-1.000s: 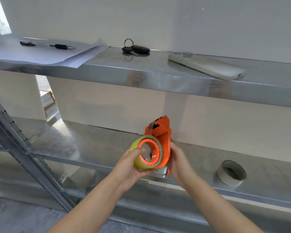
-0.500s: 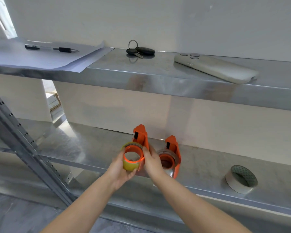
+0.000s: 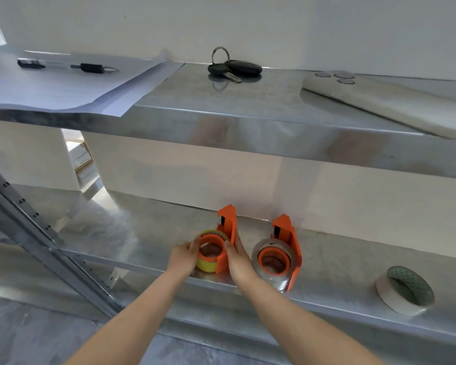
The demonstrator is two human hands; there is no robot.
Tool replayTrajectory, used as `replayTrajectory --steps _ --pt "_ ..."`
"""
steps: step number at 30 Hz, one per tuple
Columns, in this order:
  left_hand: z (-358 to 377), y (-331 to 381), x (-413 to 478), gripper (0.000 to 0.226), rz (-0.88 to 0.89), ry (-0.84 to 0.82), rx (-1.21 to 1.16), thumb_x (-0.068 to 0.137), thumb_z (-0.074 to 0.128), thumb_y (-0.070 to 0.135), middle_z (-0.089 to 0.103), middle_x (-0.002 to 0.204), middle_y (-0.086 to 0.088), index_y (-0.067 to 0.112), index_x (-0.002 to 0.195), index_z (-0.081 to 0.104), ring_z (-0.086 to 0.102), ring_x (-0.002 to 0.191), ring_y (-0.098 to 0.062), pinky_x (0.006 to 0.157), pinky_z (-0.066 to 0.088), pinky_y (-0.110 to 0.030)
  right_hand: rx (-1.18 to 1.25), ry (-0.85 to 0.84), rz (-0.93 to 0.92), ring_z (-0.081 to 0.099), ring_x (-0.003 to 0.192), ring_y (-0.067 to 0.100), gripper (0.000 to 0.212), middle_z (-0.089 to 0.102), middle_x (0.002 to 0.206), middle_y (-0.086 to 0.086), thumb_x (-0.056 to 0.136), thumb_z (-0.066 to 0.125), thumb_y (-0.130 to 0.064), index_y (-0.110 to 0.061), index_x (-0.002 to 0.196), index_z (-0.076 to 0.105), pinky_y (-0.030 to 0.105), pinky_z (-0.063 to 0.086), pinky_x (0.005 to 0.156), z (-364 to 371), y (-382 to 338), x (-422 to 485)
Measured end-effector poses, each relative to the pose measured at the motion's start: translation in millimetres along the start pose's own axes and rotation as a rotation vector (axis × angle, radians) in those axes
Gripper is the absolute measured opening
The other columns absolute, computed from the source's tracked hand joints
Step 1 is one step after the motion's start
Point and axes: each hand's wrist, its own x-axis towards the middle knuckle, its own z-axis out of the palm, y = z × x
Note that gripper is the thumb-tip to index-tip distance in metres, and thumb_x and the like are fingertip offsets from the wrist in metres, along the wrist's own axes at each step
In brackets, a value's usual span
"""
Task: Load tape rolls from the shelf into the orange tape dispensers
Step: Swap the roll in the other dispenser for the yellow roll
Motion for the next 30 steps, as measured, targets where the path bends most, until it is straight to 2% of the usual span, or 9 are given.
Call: replayTrajectory --steps 3,5,8,10,14,17,19,24,30 --pt "3.9 -5.4 3.6 0.055 0.054 0.039 0.036 0.096 0.037 0.037 0.059 0.063 -0.015 0.003 0.060 0.059 0.057 0.068 -0.031 0.066 0.044 -0.039 0.028 -0.035 0.103 0.034 0.138 0.022 0.069 0.032 0.149 -0.005 0.096 0.042 -0.029 -0.032 0.147 -0.003 0.032 0.025 0.116 -4.3 -5.7 5.7" --pt "6.8 -9.8 4.2 0.048 0.073 0.070 0.060 0.097 0.038 0.035 0.057 0.064 -0.013 0.011 0.057 0.052 0.054 0.069 -0.029 0.062 0.035 -0.034 0.038 -0.042 0.111 0.031 0.140 0.022 0.075 0.027 0.153 -0.004 0.095 0.044 -0.030 -0.032 0.146 -0.011 0.034 0.023 0.117 -6.8 -5.0 8.0" --pt "9.6 -16.4 7.4 0.047 0.078 0.095 0.081 0.097 0.036 0.036 0.060 0.068 -0.016 0.009 0.067 0.061 0.058 0.078 -0.034 0.065 0.036 -0.032 0.051 -0.051 0.058 0.039 0.134 0.019 0.062 0.036 0.143 -0.010 0.096 0.043 -0.021 -0.028 0.148 0.009 0.024 0.030 0.109 -3.8 -4.6 6.7" --pt "11.3 -21.4 11.2 0.050 0.070 0.103 0.119 0.097 0.034 0.038 0.064 0.082 -0.022 0.004 0.082 0.067 0.055 0.095 -0.035 0.073 0.036 -0.031 0.031 -0.032 0.021 0.052 0.122 0.018 0.051 0.049 0.139 -0.004 0.094 0.045 -0.017 -0.030 0.141 0.031 0.029 0.039 0.107 0.2 -4.4 7.5" --pt "10.3 -20.7 12.2 0.036 0.114 0.105 0.141 0.097 0.036 0.030 0.061 0.108 -0.021 0.009 0.106 0.063 0.051 0.104 -0.033 0.080 0.035 -0.029 -0.037 -0.034 0.012 0.054 0.116 0.018 0.044 0.055 0.128 0.000 0.093 0.047 -0.013 -0.023 0.136 0.042 0.028 0.041 0.102 -0.7 -14.8 1.6" --pt "8.2 -16.9 13.4 0.033 0.130 0.100 0.167 0.096 0.037 0.026 0.059 0.113 -0.020 0.010 0.113 0.061 0.052 0.107 -0.034 0.087 0.039 -0.033 -0.233 -0.039 -0.010 0.029 0.140 0.024 0.049 0.024 0.151 0.005 0.092 0.048 -0.021 -0.018 0.140 0.035 0.030 0.027 0.111 -7.6 -20.4 0.3" --pt "6.7 -16.1 16.2 0.032 0.128 0.090 0.168 0.096 0.038 0.024 0.059 0.114 -0.021 0.009 0.114 0.060 0.053 0.106 -0.035 0.085 0.038 -0.031 -0.331 -0.016 -0.021 0.021 0.143 0.022 0.056 0.011 0.155 0.005 0.091 0.050 -0.024 -0.018 0.143 0.030 0.027 0.023 0.110 -7.8 -21.2 -0.6" --pt "5.9 -16.4 21.1 0.034 0.145 0.081 0.214 0.097 0.036 0.023 0.061 0.115 -0.021 0.009 0.113 0.062 0.055 0.103 -0.035 0.081 0.035 -0.029 -0.380 0.038 -0.031 0.043 0.125 0.025 0.053 0.033 0.140 0.011 0.090 0.051 -0.029 -0.006 0.135 0.035 0.023 0.031 0.094 -9.6 -21.4 -3.5" --pt "8.1 -18.8 18.3 0.033 0.147 0.108 0.194 0.097 0.038 0.023 0.062 0.109 -0.025 0.007 0.110 0.064 0.056 0.103 -0.038 0.088 0.042 -0.035 -0.212 0.067 0.113 0.051 0.121 0.030 0.054 0.050 0.136 0.011 0.092 0.043 -0.036 -0.013 0.139 0.029 0.034 0.041 0.098 1.3 -22.0 -5.6"
